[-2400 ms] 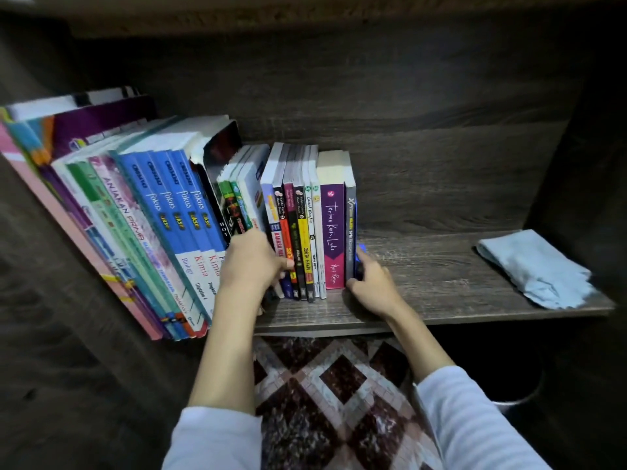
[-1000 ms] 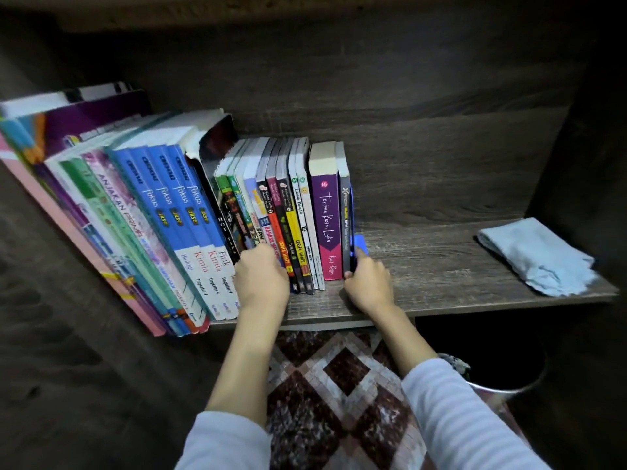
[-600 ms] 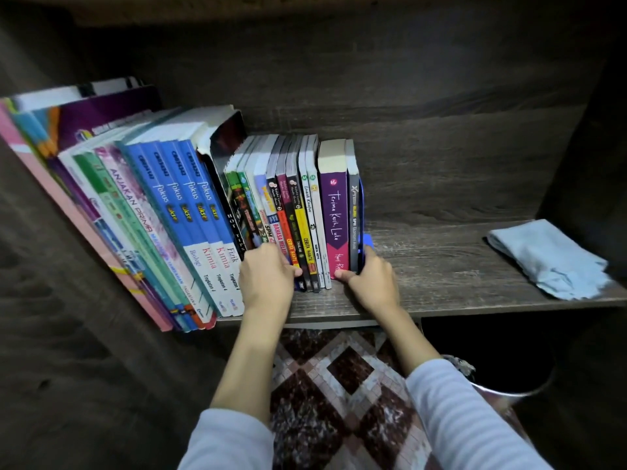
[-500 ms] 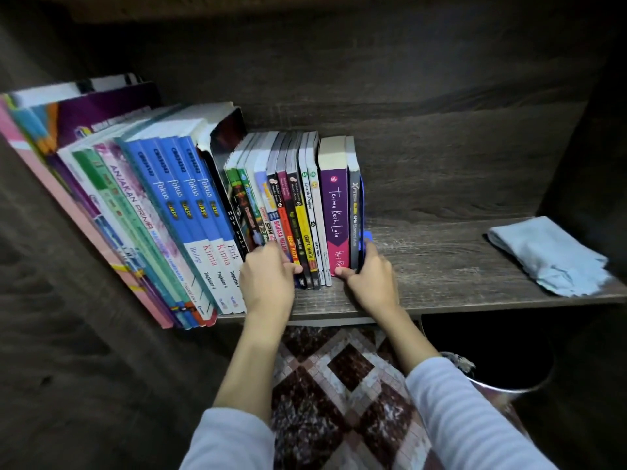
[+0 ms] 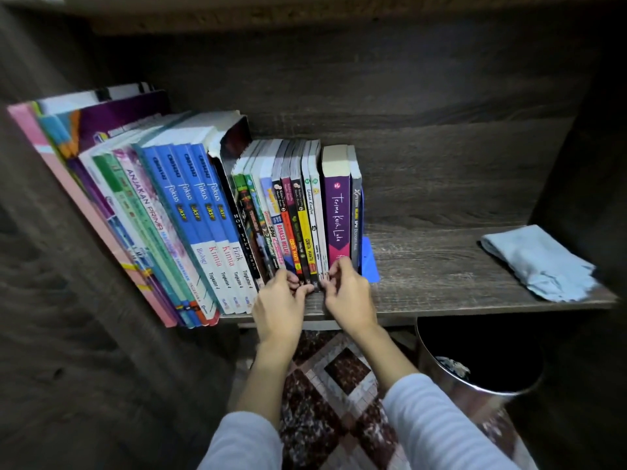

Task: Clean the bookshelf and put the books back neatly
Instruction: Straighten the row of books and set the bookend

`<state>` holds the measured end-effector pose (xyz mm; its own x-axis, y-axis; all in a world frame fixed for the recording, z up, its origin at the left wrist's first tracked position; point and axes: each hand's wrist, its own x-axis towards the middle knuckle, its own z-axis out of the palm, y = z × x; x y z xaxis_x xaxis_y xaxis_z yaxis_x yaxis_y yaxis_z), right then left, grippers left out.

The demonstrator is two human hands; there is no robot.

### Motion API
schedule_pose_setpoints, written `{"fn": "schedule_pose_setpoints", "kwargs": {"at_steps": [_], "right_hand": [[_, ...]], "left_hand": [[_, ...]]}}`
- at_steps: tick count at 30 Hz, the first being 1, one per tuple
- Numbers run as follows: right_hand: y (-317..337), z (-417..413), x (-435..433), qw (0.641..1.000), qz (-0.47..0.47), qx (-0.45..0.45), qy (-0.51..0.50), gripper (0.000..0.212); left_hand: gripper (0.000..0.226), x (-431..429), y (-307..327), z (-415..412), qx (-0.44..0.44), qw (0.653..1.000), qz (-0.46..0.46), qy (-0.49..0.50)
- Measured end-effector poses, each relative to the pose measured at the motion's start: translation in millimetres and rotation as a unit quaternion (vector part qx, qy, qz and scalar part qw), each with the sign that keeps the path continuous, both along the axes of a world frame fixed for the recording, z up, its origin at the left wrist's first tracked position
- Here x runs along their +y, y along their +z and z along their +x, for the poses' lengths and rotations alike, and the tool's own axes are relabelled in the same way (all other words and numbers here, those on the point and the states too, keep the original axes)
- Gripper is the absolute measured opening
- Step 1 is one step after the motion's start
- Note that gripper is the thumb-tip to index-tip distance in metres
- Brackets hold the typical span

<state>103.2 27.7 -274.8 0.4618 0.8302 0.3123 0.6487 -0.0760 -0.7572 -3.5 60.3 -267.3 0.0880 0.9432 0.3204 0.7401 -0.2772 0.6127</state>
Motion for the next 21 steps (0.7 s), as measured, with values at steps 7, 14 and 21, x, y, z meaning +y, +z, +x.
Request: {"fn": "schedule_pose_setpoints", "kwargs": {"at_steps": [7, 14, 21], "right_hand": [[1, 7, 13, 0.999, -0.018, 0.006, -0.027, 0.009], [-2, 6, 14, 0.998, -0.024, -0.003, -0.049, 0.012], [-1, 18, 12, 0.999, -0.043, 0.022, 0.003, 0.009]], "left_hand": [[0.022, 0, -4, 5, 0.010, 1.000, 0.010, 0.008], [0.021, 0, -9, 6, 0.008, 0.999, 0.025, 0.018], [0.034, 3, -16, 1, 0.008, 0.999, 0.042, -0.005]]}}
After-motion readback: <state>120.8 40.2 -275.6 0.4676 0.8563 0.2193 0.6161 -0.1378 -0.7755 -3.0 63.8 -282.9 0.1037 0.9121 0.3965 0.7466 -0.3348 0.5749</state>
